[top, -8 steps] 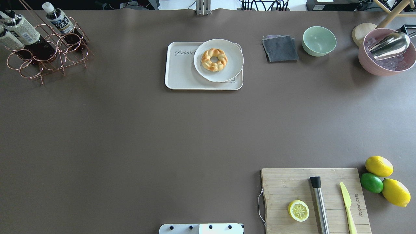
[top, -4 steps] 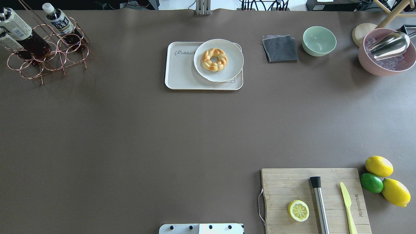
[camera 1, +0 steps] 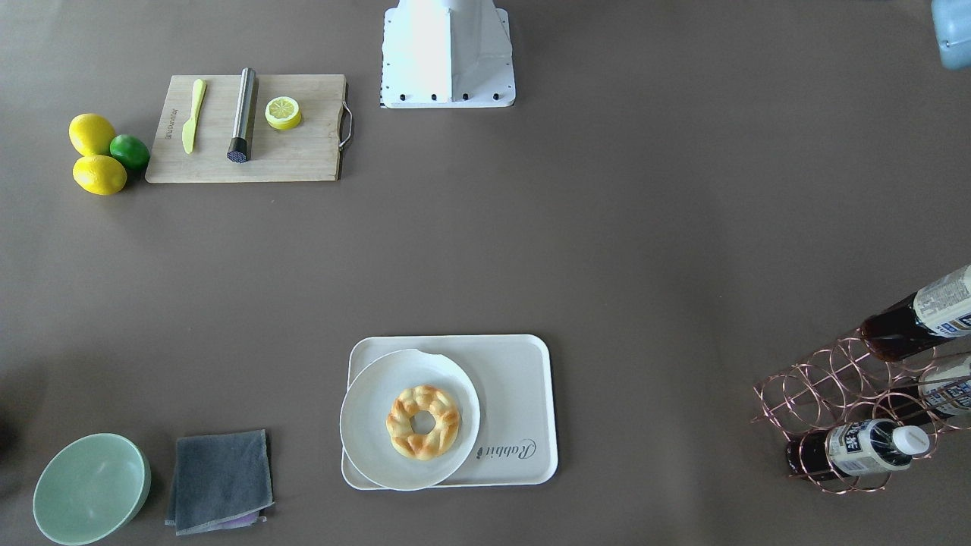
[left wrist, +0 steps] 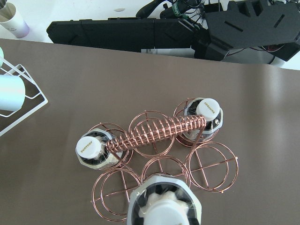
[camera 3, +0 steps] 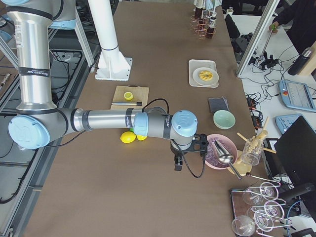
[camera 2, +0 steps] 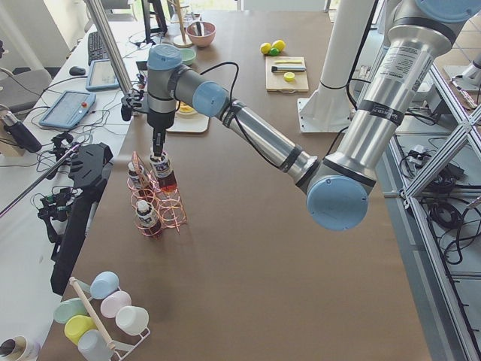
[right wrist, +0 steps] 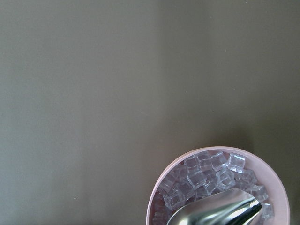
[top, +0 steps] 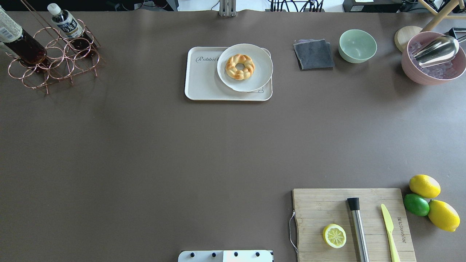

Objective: Place tea on tray
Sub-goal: 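Reach the left gripper down and grasp a tea bottle in the copper rack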

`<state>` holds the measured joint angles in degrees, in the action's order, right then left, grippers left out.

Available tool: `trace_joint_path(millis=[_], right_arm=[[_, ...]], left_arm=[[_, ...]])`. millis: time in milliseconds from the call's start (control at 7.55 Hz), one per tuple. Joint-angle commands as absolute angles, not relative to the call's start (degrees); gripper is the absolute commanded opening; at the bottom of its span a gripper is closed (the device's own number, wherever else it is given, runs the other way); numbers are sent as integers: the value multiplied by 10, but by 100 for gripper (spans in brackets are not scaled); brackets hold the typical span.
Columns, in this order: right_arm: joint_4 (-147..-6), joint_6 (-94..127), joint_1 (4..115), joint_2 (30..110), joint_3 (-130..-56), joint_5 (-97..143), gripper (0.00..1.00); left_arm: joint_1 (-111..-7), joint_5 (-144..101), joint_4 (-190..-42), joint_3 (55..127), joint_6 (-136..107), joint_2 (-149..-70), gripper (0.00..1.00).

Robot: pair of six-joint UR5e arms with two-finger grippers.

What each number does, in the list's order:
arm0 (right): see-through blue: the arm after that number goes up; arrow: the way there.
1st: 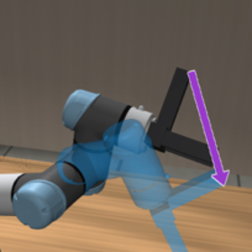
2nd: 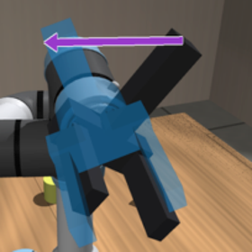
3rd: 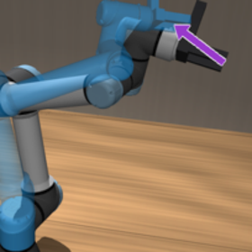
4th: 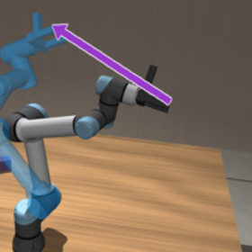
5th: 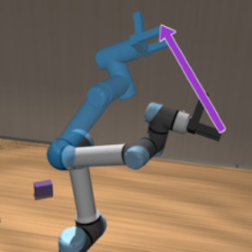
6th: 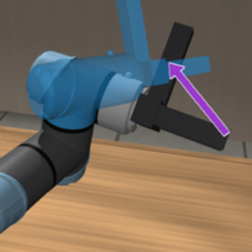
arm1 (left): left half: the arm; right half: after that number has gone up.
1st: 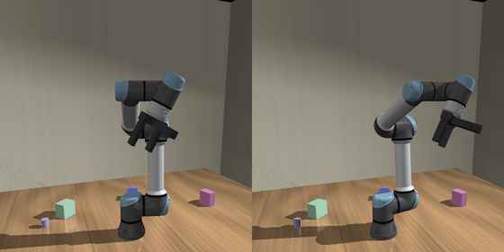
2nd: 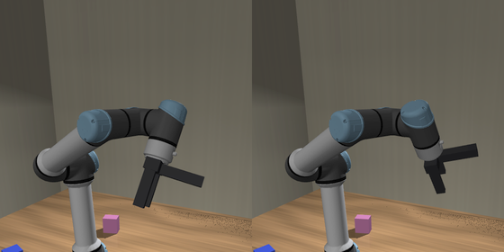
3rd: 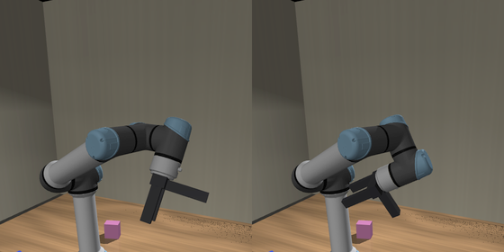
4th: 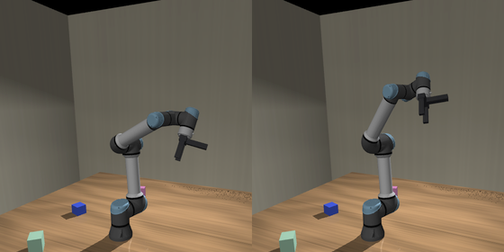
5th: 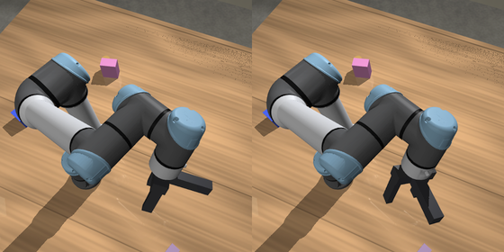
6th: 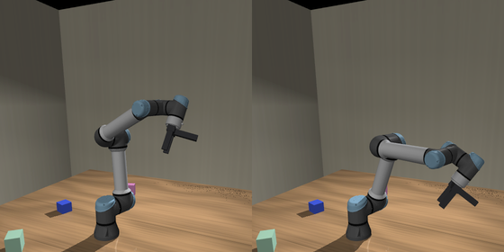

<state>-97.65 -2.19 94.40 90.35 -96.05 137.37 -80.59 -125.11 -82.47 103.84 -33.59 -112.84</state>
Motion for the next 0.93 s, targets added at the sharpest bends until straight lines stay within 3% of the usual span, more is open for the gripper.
trace_joint_path(millis=[0,397,795], right_arm=[[-976,-21,944,904,-961,1375,100],[-976,-21,944,903,-960,1374,100],[-976,-21,944,904,-955,1374,100]], left_arm=[[-803,-1251,-771,1086,-337,-1134,0],[-714,-1238,-718,1161,-386,-1164,0],[-603,-1200,-718,1152,-466,-1250,0]])
